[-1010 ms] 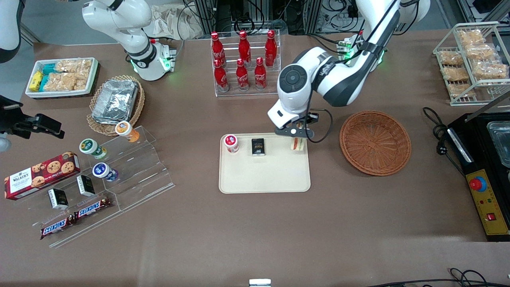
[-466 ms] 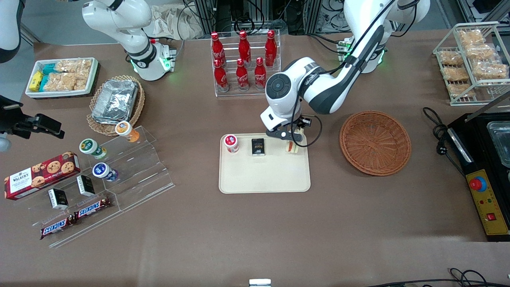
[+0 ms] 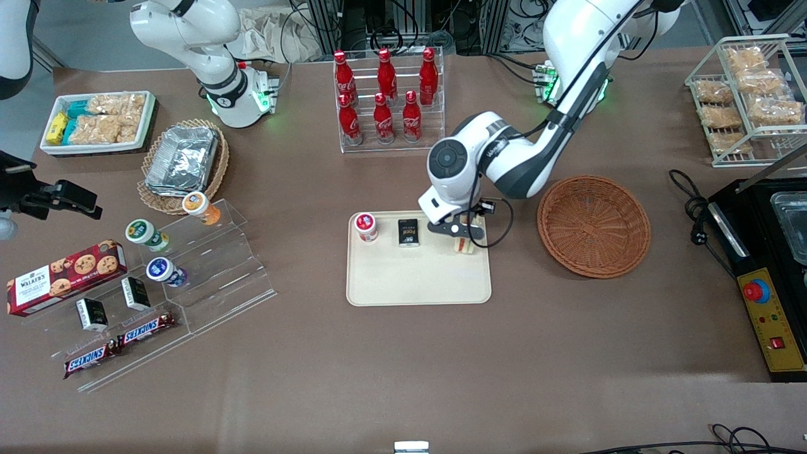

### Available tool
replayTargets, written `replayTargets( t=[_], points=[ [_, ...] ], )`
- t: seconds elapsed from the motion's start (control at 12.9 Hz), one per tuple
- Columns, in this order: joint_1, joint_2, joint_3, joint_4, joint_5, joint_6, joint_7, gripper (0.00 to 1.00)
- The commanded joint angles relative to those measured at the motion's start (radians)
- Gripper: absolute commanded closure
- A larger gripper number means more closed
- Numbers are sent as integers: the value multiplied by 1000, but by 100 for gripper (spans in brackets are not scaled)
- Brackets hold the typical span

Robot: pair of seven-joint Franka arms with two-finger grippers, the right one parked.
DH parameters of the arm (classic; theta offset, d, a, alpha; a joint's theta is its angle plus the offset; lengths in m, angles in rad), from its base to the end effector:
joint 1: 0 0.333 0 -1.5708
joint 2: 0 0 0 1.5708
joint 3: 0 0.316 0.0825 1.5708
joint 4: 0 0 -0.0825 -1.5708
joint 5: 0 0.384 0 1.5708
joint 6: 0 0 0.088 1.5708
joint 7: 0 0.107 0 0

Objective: Place sandwich from basket to tray
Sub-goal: 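Lower the sandwich onto the tray beside the tissue pack and open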

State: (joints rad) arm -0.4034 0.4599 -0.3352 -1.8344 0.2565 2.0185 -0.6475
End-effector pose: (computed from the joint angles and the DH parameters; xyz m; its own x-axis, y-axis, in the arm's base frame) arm 0.4719 -0.3941 0.2739 0.9667 -0.1971 -0.1631 -0.2264 -0.9560 -0.1867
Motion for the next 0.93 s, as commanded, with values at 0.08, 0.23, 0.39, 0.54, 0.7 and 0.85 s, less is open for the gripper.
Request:
replayTargets(
  t=[0.08, 0.23, 0.39, 0.54, 0.7, 0.85],
  points=[
    [2, 25, 38, 30, 9, 52, -70, 100],
    [2, 65, 38, 53, 18, 94, -110, 100],
    [2, 89, 39, 75, 21, 95, -110, 100],
    [3, 95, 39, 75, 21, 106, -106, 100],
    [3, 101, 41, 75, 21, 115, -92, 100],
    [8, 105, 41, 76, 21, 115, -95, 0]
  ],
)
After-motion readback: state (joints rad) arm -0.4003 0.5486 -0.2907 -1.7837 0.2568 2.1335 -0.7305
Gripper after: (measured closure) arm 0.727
